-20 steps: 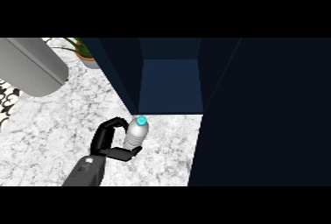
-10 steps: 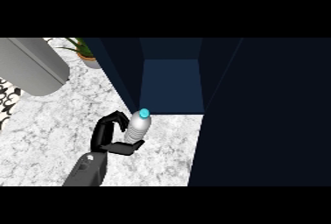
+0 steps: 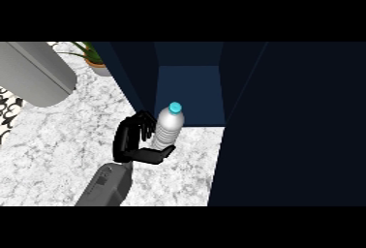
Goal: Pick up the bottled water, place it into the cabinet and close the cabinet
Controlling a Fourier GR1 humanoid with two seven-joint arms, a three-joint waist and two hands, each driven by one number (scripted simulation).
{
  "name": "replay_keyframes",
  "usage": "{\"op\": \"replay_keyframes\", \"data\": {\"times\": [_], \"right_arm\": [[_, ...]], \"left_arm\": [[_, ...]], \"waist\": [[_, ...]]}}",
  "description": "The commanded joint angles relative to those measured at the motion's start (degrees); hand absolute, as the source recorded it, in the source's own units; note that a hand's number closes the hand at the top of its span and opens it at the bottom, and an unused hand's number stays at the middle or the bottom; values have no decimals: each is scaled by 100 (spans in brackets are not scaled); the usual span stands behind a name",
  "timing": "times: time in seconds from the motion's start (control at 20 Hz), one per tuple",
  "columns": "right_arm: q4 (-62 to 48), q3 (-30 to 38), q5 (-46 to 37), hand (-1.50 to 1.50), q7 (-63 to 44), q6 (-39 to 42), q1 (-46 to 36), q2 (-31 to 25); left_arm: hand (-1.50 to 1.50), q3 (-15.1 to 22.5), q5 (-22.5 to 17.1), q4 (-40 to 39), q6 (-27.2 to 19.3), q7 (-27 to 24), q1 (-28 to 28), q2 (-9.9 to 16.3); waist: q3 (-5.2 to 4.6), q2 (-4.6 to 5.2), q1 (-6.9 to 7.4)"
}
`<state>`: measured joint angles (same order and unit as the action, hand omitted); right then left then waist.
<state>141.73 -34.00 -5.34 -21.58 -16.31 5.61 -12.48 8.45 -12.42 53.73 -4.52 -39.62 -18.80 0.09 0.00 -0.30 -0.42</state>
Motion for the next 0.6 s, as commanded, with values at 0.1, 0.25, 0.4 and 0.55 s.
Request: {"op": "replay_keyframes", "data": {"times": [0.1, 0.25, 0.4, 0.55], "right_arm": [[599, 239, -73, -150, -99, 116, 196, -230], [638, 173, -75, -150, -2, 145, 459, -331], [613, -193, -584, -150, -152, -59, 296, -127], [578, -197, -561, -150, -21, -93, 317, -182]], "left_arm": [[150, 922, -531, 1252, -994, 1157, -79, -9], [150, 1239, -870, 1182, -1469, 1108, -345, -9], [150, 893, -651, 873, -1529, 1469, -1006, -8], [150, 996, -479, 936, -1772, 1829, -1083, -9]], "waist": [[4, 0, 8], [1, 16, -35], [-3, 19, -40], [-1, 15, -13]]}}
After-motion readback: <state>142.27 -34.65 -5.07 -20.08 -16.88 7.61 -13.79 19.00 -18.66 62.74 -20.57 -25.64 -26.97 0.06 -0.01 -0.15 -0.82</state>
